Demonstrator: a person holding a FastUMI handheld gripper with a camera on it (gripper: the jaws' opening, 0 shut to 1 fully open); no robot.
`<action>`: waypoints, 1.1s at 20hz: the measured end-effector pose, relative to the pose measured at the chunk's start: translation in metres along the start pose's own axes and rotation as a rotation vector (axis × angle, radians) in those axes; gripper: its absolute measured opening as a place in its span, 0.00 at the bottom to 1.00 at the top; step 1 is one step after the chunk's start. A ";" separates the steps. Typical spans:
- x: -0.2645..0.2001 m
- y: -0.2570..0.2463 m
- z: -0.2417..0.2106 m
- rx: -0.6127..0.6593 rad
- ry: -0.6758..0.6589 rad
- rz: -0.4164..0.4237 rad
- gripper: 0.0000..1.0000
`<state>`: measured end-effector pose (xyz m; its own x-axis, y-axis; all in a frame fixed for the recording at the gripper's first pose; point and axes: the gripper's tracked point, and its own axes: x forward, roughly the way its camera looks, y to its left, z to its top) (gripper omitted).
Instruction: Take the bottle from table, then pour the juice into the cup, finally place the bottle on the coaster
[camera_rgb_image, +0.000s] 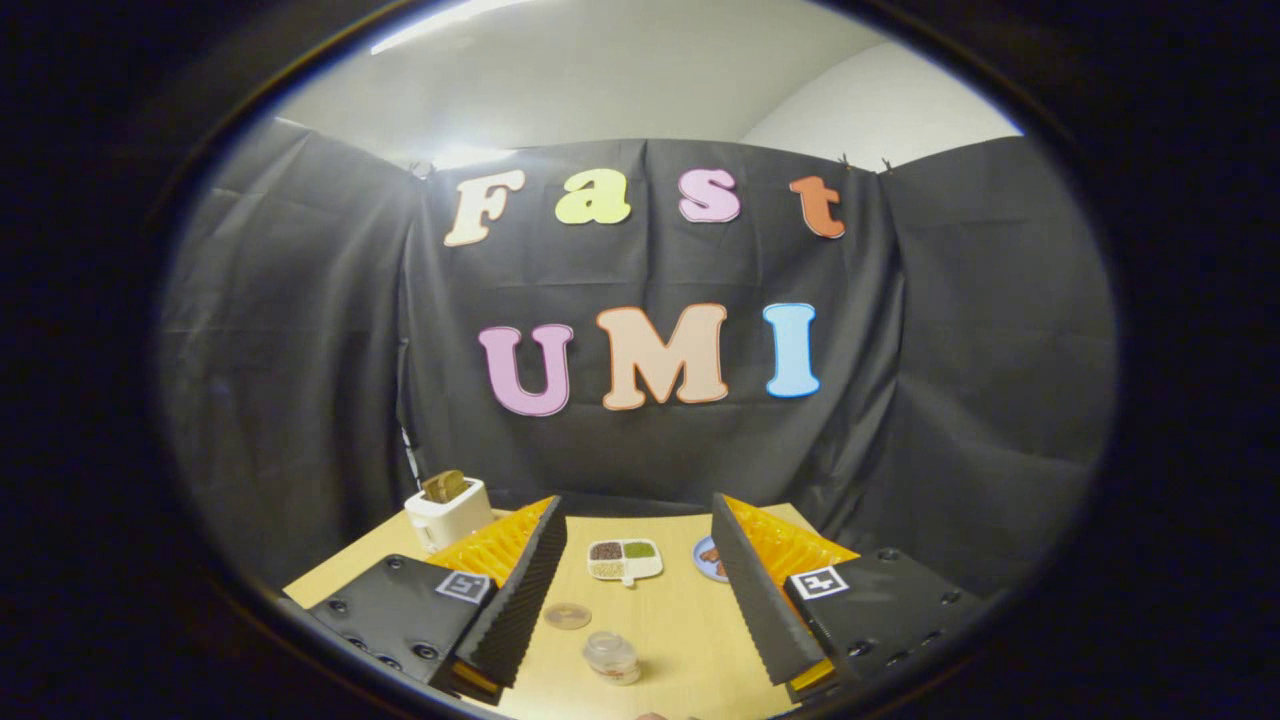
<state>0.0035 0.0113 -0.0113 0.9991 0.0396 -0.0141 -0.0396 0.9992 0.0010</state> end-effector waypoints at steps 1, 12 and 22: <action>0.002 0.001 -0.003 0.003 0.002 0.006 0.92; 0.015 0.009 -0.054 0.044 0.031 0.060 0.92; 0.013 0.004 -0.144 0.056 0.137 0.077 0.92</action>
<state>0.0141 0.0157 -0.1552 0.9816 0.1200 -0.1484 -0.1117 0.9917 0.0636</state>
